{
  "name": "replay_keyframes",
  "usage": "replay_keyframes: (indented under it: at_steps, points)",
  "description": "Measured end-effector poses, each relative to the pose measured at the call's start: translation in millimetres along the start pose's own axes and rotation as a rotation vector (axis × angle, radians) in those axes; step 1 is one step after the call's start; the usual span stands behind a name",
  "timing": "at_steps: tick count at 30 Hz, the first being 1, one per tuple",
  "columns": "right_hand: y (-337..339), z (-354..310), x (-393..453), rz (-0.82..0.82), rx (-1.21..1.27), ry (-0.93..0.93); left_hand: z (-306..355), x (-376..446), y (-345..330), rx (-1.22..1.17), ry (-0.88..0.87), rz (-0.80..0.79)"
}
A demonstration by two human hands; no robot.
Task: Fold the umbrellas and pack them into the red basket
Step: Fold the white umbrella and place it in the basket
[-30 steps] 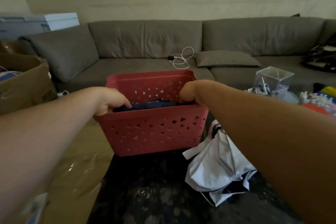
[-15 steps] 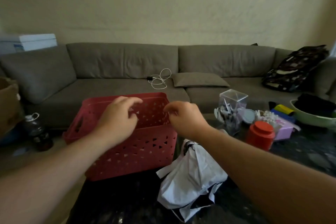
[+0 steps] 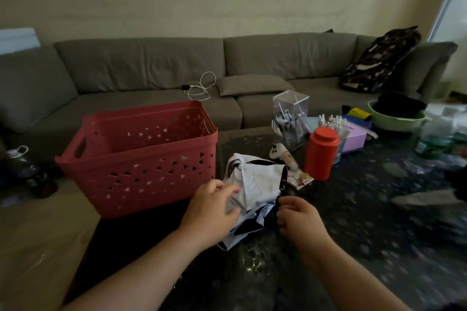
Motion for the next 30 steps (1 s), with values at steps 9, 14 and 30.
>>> replay_keyframes:
  at_steps: [9, 14, 30]
  points:
    - [-11.7, 1.3, 30.8, -0.069, 0.467, -0.227, 2.5, 47.1, -76.6, 0.1, 0.397, -0.298]
    - [-13.0, 6.7, 38.3, -0.047, 0.431, -0.195, -5.7, 48.5, -84.6, 0.318, 0.304, -0.138]
    - [-19.0, -23.7, 4.8, -0.203, 0.616, -0.158, 20.5, -29.8, 3.7, -0.457, 0.088, 0.289]
Point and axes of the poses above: each hand's wrist, its own x-axis towards the middle knuckle, its own y-axis out of the back of the hand, z = x × y, the point moved 8 cm from there along x, towards the middle knuckle, and after that the axes turned 2 degrees about y, right-handed, at the moved point
